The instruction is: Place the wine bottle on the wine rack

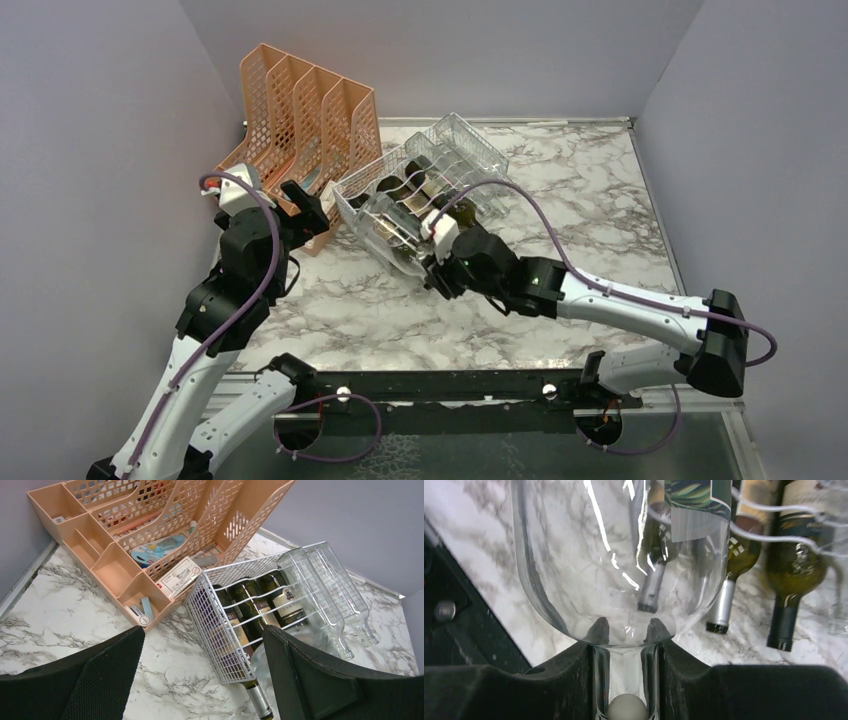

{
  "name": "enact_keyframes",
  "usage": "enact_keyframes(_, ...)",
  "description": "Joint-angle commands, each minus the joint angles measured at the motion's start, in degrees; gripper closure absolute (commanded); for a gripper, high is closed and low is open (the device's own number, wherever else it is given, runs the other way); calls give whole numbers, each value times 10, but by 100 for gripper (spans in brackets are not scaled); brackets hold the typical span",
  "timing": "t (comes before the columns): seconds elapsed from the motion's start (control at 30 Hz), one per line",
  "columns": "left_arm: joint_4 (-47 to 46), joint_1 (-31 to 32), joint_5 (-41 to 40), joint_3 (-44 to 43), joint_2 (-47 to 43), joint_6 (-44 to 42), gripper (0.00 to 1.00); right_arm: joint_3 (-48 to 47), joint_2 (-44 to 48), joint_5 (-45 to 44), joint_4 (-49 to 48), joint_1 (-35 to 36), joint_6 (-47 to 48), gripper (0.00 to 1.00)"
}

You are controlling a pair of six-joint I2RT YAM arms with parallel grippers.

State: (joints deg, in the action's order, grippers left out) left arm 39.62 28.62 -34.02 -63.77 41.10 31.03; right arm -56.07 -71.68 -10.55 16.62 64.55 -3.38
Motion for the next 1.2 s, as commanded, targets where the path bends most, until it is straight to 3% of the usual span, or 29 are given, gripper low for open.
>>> enact_keyframes(0.0, 6, 1, -5, -11, -4, -23, 5, -114, -38, -73, -94, -34, -33, 99)
enact_keyframes(0.3, -27, 1, 41, 39, -12, -44, 2, -231, -154, -29, -36, -118, -104, 99)
enact_keyframes(0.67, -45, 1, 119, 86, 20, -81, 1, -355, -287, 21, 48, -175, -86, 99)
enact_keyframes(0.83, -24, 1, 173, 85, 74, -58, 1, -398, -330, 32, 71, -181, -77, 98)
enact_keyframes(1.0, 30, 1, 201, 57, 119, -51, 1, -427, -357, 30, 92, -188, -74, 91)
enact_keyframes(1.17, 30, 1, 243, 51, 121, -93, 1, -441, -377, 33, 111, -191, -65, 76)
